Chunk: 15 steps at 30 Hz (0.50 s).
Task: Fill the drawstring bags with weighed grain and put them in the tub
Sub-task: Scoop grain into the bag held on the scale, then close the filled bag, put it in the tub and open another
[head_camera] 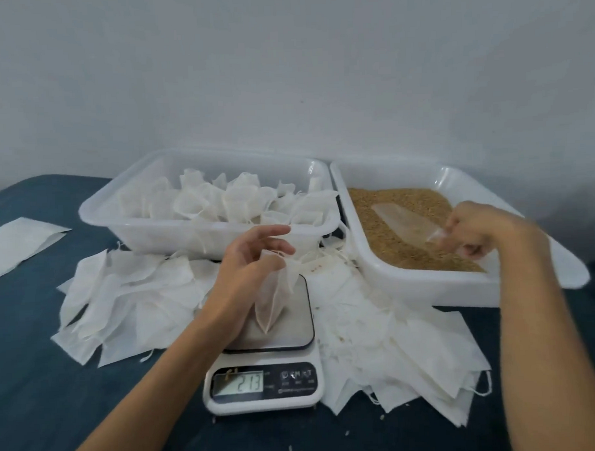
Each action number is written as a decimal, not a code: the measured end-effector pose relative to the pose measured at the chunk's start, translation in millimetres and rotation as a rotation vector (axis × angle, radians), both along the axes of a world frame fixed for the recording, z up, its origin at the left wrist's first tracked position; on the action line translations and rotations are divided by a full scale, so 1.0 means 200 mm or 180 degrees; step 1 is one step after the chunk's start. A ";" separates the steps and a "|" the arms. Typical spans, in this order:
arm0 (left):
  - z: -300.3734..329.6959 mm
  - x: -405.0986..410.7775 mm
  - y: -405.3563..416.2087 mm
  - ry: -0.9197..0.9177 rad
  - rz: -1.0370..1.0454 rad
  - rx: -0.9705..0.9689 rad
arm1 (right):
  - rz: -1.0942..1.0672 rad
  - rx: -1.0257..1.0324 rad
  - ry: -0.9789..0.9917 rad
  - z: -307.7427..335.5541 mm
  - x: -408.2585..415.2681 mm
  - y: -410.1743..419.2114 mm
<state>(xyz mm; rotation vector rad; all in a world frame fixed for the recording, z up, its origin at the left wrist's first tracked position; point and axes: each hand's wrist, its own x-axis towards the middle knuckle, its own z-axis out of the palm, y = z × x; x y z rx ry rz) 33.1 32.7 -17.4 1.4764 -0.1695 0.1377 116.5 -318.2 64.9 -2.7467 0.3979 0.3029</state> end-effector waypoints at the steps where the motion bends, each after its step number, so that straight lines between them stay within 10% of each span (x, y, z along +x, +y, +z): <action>1: -0.01 0.01 0.00 -0.0018 -0.0023 -0.0009 | -0.0014 0.0016 0.0088 -0.01 0.01 0.01; 7: -0.04 0.02 -0.01 -0.0249 0.0001 0.0125 | 0.0246 -0.0391 0.0194 -0.03 0.03 0.12; 15: 0.10 0.00 -0.01 -0.0622 0.0343 0.0169 | 0.1210 0.0409 -0.2492 -0.08 -0.36 0.62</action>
